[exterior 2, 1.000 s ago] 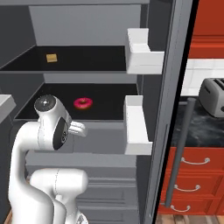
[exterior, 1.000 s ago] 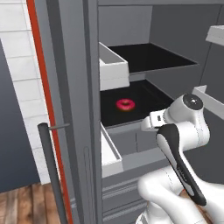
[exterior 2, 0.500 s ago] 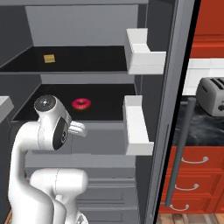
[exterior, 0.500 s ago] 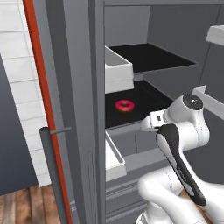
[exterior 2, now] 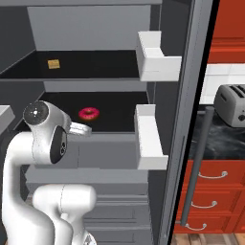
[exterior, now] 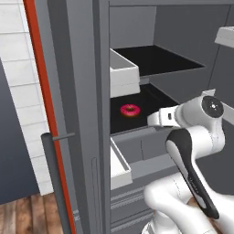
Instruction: Take the cake and donut from the fridge and place them on the empty tray on the dining counter.
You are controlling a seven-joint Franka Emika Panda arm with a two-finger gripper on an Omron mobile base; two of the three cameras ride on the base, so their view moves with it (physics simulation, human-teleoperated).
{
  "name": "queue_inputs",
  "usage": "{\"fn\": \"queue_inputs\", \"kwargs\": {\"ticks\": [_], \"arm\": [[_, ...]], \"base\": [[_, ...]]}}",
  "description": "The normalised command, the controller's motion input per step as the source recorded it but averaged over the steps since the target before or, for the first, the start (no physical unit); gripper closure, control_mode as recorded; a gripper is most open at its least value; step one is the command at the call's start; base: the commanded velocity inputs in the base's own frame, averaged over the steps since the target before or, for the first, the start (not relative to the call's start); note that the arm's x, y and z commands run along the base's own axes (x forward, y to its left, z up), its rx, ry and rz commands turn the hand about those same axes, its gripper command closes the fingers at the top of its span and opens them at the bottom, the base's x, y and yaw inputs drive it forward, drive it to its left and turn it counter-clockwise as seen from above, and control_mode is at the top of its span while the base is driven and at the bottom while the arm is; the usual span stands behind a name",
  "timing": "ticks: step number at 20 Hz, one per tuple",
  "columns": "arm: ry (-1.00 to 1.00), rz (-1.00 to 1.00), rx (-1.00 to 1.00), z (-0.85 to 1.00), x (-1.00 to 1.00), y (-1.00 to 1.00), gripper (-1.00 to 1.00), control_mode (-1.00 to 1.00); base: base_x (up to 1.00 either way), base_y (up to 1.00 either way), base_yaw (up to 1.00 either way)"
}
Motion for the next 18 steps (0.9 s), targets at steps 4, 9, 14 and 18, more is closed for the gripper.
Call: {"fn": "queue_inputs", "kwargs": {"ticks": [4, 9, 14, 18], "arm": [[-0.18, 0.11, 0.03, 0.67, -0.14, 0.0, 1.0, -1.0], [-0.08, 0.11, 0.0, 0.65, -0.01, 0.0, 1.0, -1.0], [0.0, 0.05, -0.03, 0.61, 0.05, 0.09, 1.0, -1.0], [0.01, 0.0, -0.07, 0.6, 0.07, 0.18, -1.0, -1.0]], "base": [[0.0, 0.0, 0.0], [0.0, 0.0, 0.0], [0.0, 0.0, 0.0], [0.0, 0.0, 0.0]]}}
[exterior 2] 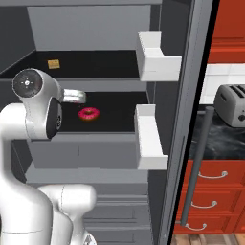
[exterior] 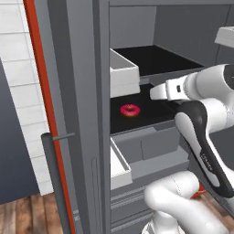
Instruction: Take the cake and donut from the fridge and place them on the empty tray on the dining counter.
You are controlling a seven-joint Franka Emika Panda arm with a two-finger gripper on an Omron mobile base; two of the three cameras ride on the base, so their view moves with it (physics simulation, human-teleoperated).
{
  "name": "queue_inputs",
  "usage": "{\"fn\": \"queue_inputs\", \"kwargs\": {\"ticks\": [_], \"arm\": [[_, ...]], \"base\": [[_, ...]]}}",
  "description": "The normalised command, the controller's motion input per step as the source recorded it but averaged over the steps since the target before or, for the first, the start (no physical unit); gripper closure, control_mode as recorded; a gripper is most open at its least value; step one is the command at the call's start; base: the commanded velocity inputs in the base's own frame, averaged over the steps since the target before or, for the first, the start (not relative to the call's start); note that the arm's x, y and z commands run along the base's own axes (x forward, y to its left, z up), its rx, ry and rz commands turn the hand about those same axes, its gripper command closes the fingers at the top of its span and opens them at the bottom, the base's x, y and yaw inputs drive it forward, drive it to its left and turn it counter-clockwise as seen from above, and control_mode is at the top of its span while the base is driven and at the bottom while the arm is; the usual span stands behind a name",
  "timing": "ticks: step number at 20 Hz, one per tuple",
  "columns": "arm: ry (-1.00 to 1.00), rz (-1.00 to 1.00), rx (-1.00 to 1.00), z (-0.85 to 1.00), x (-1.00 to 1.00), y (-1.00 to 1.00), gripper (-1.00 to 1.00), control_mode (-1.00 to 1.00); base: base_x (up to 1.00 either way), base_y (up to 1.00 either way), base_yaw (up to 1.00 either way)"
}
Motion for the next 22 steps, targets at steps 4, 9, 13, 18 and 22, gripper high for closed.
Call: {"fn": "queue_inputs", "kwargs": {"ticks": [4, 9, 13, 18, 22], "arm": [[-0.02, 0.02, 0.0, 0.37, 0.0, 0.0, -1.0, -1.0], [0.01, 0.08, -0.01, 0.3, 0.12, 0.1, -1.0, -1.0], [0.02, 0.14, -0.07, 0.17, 0.13, 0.3, -1.0, -1.0], [-0.01, 0.12, -0.01, 0.12, 0.11, 0.28, -1.0, -1.0], [0.0, 0.11, 0.0, 0.0, 0.25, 0.28, -1.0, -1.0]], "base": [[0.0, 0.0, 0.0], [0.0, 0.0, 0.0], [0.0, 0.0, 0.0], [0.0, 0.0, 0.0], [0.0, 0.0, 0.0]]}}
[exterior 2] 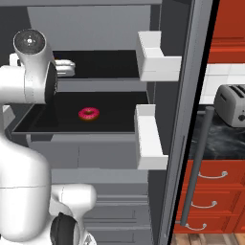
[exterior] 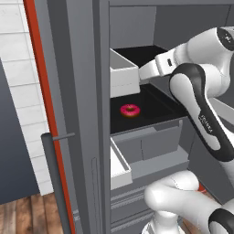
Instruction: Take the cake and donut from the fridge and place them on the empty tray on the dining counter.
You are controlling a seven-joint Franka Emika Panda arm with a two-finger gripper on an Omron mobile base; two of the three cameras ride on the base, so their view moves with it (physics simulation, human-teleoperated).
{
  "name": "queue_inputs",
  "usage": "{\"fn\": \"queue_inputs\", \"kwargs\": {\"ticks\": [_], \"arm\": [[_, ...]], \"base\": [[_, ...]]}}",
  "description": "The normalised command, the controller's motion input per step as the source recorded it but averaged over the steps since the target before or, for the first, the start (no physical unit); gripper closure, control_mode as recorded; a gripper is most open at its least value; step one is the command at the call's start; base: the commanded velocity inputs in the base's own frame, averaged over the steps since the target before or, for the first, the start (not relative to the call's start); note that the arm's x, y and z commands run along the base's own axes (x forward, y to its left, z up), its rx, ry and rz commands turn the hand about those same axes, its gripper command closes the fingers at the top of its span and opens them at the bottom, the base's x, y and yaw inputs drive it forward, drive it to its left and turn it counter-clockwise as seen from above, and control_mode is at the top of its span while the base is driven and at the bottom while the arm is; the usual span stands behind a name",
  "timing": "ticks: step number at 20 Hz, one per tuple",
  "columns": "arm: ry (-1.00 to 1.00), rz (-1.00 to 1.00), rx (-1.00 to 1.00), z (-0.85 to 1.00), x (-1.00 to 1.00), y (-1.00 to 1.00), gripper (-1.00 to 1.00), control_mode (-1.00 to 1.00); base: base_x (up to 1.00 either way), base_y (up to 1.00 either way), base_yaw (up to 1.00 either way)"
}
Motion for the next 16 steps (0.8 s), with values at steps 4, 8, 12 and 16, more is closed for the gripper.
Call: {"fn": "queue_inputs", "kwargs": {"ticks": [4, 8, 12, 16], "arm": [[0.0, 0.13, 0.0, 0.0, 0.31, 0.38, -1.0, -1.0], [-0.01, 0.12, 0.0, 0.0, 0.29, 0.34, -1.0, -1.0], [-0.01, 0.08, 0.0, 0.0, 0.31, 0.27, -1.0, -1.0], [0.0, 0.04, -0.02, 0.0, 0.36, 0.28, -1.0, -1.0]], "base": [[0.0, 0.0, 0.0], [0.0, 0.0, 0.0], [0.0, 0.0, 0.0], [0.0, 0.0, 0.0]]}}
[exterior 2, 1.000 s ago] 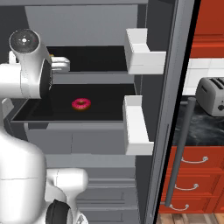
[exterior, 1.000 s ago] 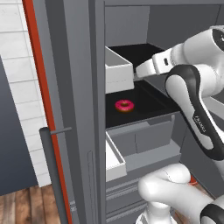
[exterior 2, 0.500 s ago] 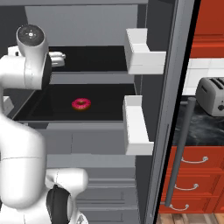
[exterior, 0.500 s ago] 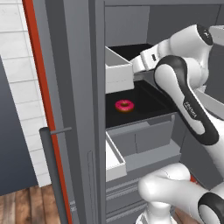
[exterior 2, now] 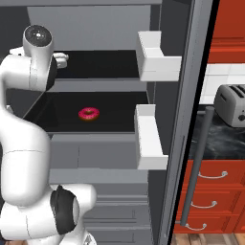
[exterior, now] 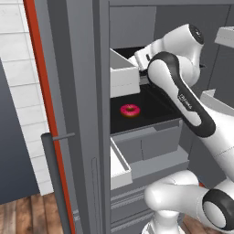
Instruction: Take the cake and donut from the fridge and place them on the empty tray on the dining counter.
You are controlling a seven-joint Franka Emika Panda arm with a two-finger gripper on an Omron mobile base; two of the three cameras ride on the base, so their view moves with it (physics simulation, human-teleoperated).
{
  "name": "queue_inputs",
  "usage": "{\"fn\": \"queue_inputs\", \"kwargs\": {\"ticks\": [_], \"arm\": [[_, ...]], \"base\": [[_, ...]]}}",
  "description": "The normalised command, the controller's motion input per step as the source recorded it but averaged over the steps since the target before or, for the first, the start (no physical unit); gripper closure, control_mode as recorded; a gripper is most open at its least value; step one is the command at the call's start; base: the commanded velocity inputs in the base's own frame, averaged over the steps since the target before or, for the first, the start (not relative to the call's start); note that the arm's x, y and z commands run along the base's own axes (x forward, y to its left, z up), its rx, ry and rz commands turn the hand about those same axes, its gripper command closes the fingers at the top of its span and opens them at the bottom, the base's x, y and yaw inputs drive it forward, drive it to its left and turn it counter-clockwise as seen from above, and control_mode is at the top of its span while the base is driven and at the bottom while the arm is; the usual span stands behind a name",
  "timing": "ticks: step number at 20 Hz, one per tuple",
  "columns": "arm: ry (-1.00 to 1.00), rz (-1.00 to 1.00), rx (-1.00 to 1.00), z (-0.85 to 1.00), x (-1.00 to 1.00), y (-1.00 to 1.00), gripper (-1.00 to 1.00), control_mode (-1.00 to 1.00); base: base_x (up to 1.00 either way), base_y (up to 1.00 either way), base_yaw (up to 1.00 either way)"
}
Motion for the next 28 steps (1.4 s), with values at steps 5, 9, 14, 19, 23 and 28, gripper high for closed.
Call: {"fn": "queue_inputs", "kwargs": {"ticks": [5, 9, 14, 19, 23, 28], "arm": [[0.0, 0.0, -0.05, 0.0, 0.36, 0.19, -1.0, -1.0], [0.0, 0.0, -0.04, 0.0, 0.37, 0.06, -1.0, -1.0], [0.0, 0.0, -0.01, 0.0, 0.39, 0.0, -1.0, -1.0], [0.03, 0.0, 0.0, -0.08, 0.4, 0.05, -1.0, -1.0], [0.04, 0.0, 0.0, -0.17, 0.32, 0.09, -1.0, -1.0], [0.01, 0.0, 0.0, -0.08, 0.21, 0.16, -1.0, -1.0]], "base": [[0.0, 0.0, 0.0], [0.0, 0.0, 0.0], [0.0, 0.0, 0.0], [0.0, 0.0, 0.0], [0.0, 0.0, 0.0], [0.0, 0.0, 0.0]]}}
